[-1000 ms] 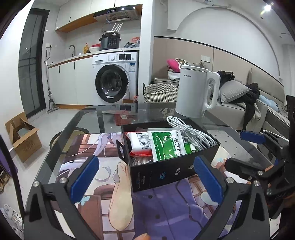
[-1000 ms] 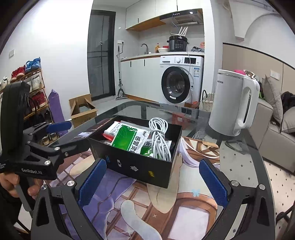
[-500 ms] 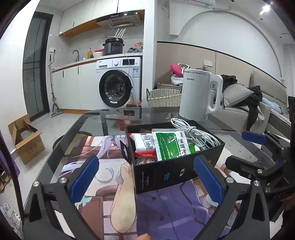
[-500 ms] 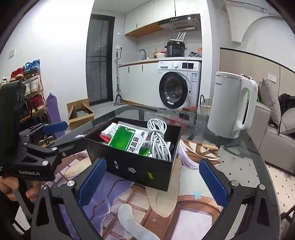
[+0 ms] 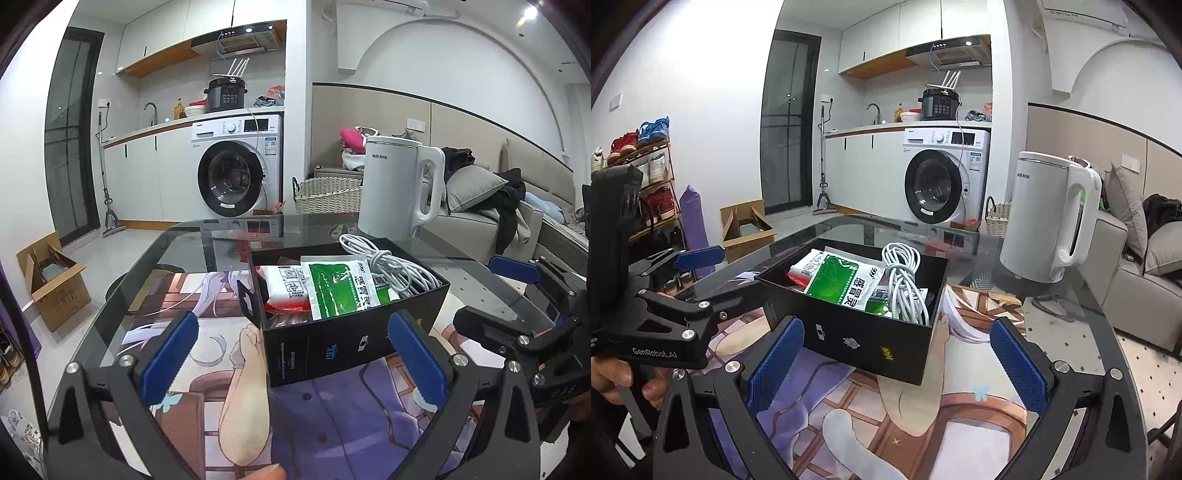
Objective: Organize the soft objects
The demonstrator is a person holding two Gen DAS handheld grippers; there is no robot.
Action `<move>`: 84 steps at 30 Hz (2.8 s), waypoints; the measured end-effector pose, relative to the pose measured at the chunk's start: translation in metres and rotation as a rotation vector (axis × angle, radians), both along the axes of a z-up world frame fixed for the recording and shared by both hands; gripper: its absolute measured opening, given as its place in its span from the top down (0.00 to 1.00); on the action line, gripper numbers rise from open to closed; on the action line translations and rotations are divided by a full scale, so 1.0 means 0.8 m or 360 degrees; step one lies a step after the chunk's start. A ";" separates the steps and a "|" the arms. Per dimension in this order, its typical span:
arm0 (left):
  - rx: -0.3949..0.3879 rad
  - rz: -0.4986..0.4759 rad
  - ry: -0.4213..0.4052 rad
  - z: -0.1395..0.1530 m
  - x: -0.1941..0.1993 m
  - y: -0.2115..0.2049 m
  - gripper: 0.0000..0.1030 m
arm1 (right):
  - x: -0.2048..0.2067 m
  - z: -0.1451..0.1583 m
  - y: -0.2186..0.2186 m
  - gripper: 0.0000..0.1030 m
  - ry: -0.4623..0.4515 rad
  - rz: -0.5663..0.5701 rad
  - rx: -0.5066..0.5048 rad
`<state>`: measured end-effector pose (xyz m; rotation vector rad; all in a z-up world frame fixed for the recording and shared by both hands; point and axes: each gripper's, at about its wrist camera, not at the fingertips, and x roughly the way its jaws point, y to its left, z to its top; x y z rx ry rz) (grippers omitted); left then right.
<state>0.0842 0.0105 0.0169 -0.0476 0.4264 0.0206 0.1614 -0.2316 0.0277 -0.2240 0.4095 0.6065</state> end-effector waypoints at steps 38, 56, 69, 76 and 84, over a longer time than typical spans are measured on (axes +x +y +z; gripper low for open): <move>-0.0029 -0.0001 0.0019 -0.002 0.004 0.006 0.00 | 0.005 -0.002 0.000 0.01 0.0009 -0.0010 -0.0001; -0.0026 0.0000 0.0018 -0.002 0.003 0.005 0.00 | 0.005 -0.002 0.001 0.00 0.0009 -0.0010 -0.0002; -0.0027 0.0000 0.0018 -0.002 0.003 0.005 0.00 | 0.005 -0.002 0.000 0.01 0.0010 -0.0011 -0.0003; -0.0026 -0.0002 0.0019 -0.003 0.003 0.005 0.00 | 0.005 -0.002 0.000 0.01 0.0010 -0.0011 -0.0004; -0.0031 -0.0001 0.0020 -0.003 0.003 0.005 0.00 | 0.005 -0.002 0.000 0.00 0.0010 -0.0010 -0.0004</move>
